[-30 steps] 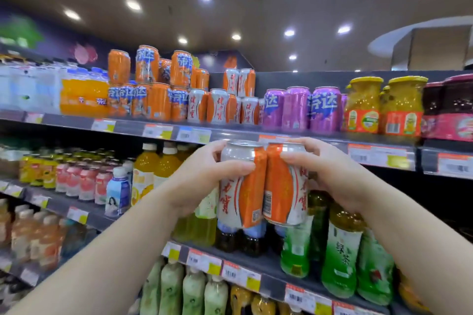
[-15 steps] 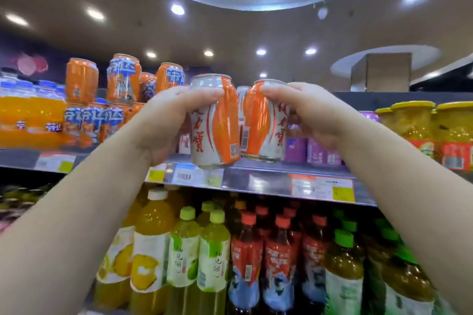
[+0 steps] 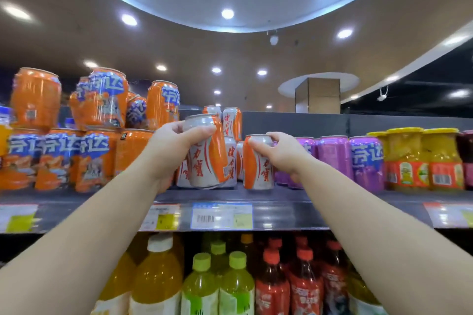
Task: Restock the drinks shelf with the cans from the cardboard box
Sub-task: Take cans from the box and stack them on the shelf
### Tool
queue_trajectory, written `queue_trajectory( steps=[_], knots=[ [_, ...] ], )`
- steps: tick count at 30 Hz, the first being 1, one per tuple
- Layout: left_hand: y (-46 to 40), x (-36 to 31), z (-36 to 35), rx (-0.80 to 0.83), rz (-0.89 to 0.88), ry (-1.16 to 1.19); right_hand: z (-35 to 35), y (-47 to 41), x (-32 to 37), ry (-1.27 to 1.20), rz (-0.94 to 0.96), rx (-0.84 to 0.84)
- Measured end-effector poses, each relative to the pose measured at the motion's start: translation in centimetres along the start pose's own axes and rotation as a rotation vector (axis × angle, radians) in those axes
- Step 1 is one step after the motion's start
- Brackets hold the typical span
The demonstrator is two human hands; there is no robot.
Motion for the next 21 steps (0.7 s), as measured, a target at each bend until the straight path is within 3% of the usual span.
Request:
queue_trajectory(
  steps=[4,7,9,12,21],
  knots=[
    [-1.2,1.4,0.5,-0.007,0.033,-0.002,0.0,0.7,-0.2,0.032,-0.026,-0.058],
    [-1.7,2.2,0.9,0.0,0.018,0.018,1.5,2.4,-0.1,0.267,0.242,-0.144],
    [-2.0,2.7,0.9,0.001,0.011,0.017,2.2,3.3,0.0,0.443,0.328,0.016],
    [-2.5,3.2,0.5,-0.011,0.031,-0.018,2.0,3.7,-0.1,0.546,0.187,0.368],
    [-2.7,3.1,-1.4,0.095,0.054,-0.087,1.7,1.4,-0.9,0.541,0.107,0.578]
  ],
)
Point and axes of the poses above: each hand's wrist, its own y-axis away from the middle knuckle, its own z-axis out of the back of the hand, x = y × z, the point moved 2 cm from there along -y, towards the middle knuckle, and after that the axes turned 12 degrees about -x, right-handed, at the moved point
